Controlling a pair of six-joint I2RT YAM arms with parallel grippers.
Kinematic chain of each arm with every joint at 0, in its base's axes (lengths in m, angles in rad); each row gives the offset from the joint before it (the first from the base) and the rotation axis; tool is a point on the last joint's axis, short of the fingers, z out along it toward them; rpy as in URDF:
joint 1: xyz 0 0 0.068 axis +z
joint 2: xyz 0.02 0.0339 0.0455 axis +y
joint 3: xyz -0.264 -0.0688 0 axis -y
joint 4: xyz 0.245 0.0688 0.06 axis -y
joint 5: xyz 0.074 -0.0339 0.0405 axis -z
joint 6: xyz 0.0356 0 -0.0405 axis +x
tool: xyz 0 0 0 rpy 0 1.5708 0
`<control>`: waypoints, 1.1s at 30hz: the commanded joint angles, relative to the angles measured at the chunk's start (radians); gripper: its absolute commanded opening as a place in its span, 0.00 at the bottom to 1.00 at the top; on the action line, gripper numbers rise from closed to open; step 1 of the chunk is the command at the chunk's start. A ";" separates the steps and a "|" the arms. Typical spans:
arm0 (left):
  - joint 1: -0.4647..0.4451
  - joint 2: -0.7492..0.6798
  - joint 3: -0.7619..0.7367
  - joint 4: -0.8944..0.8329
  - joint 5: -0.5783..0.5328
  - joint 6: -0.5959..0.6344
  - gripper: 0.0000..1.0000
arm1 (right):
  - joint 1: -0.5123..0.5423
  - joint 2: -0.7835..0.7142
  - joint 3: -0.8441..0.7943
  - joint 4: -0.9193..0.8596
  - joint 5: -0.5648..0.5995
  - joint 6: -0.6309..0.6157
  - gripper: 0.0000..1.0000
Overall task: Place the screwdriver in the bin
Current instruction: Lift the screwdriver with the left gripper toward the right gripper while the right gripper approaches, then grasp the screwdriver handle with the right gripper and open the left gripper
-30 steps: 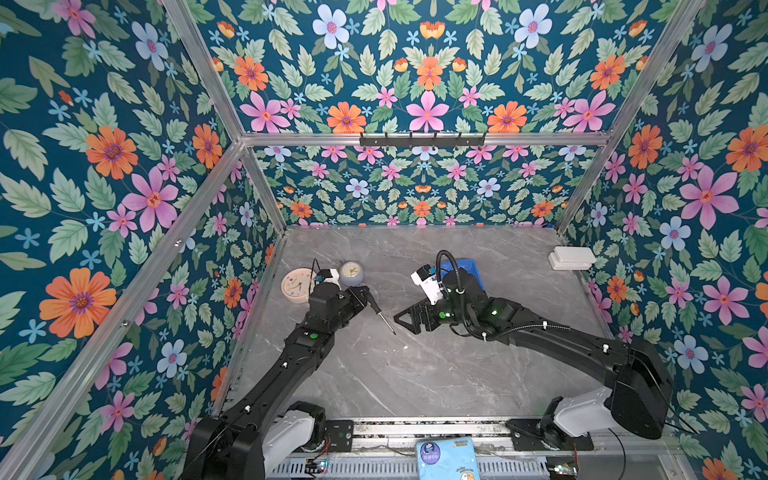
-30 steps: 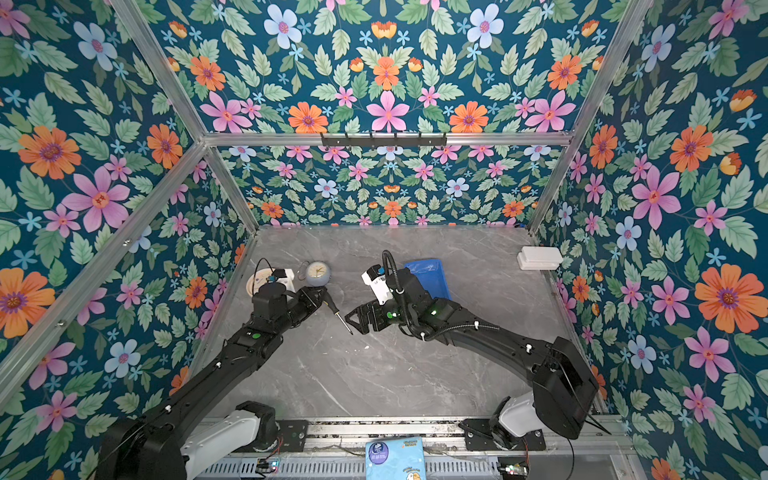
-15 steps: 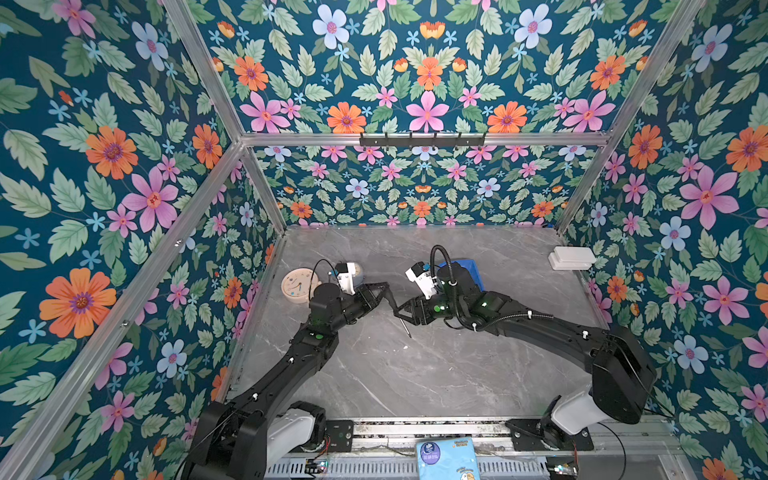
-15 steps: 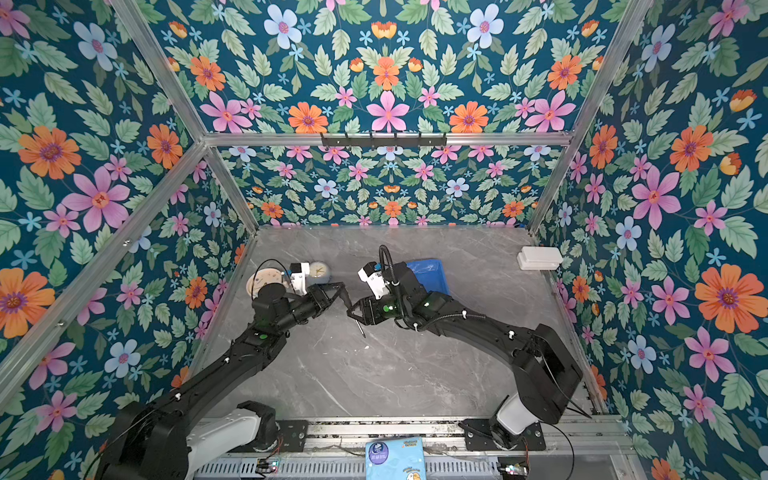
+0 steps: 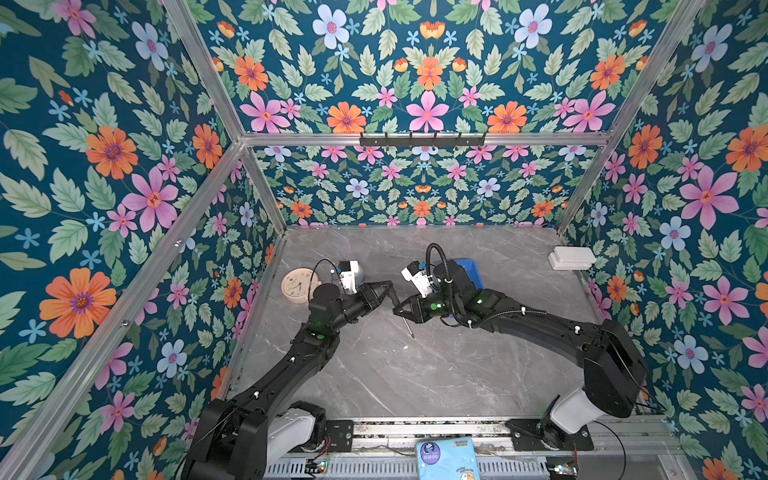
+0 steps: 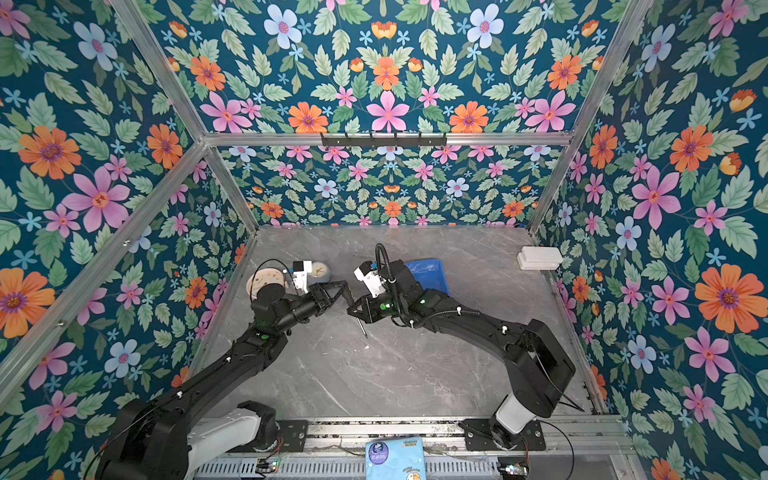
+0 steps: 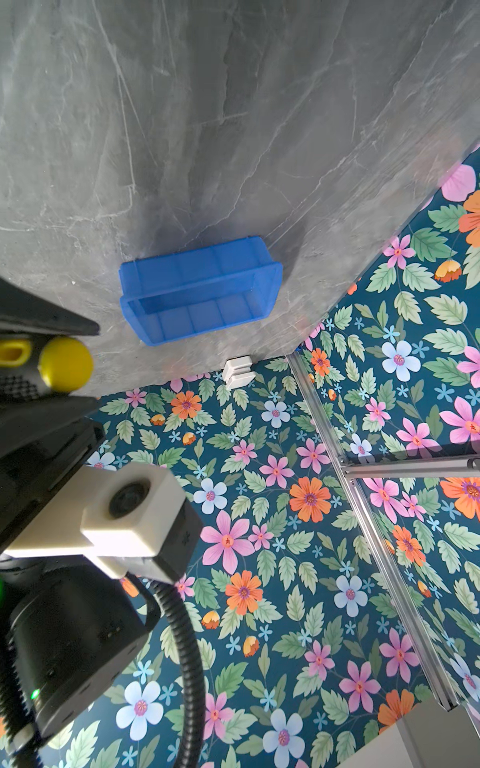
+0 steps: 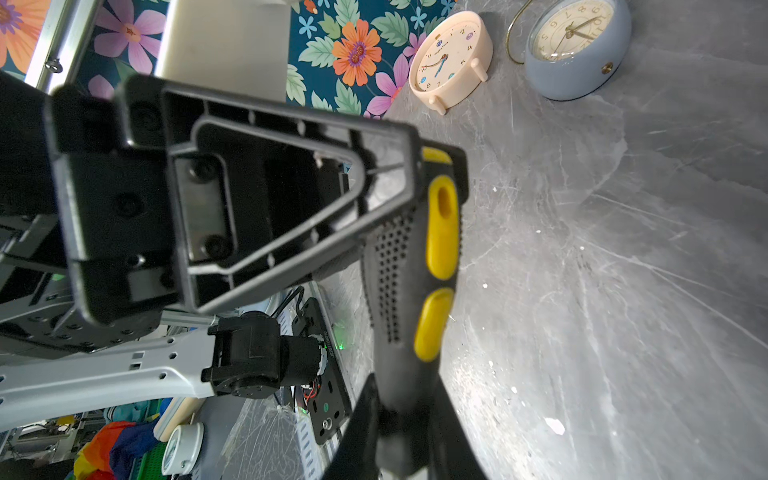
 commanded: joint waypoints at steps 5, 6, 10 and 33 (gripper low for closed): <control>0.000 -0.011 0.009 0.018 0.000 0.046 0.33 | 0.000 -0.006 0.011 0.002 -0.001 -0.009 0.12; 0.000 -0.017 0.010 0.007 -0.006 0.057 0.37 | 0.000 -0.008 0.011 -0.001 0.003 -0.010 0.10; 0.000 -0.037 0.016 -0.027 -0.038 0.105 0.59 | -0.002 -0.019 0.007 -0.016 0.022 -0.018 0.07; -0.249 -0.053 0.056 -0.082 -0.231 0.965 1.00 | -0.340 -0.183 -0.160 -0.186 0.364 -0.136 0.04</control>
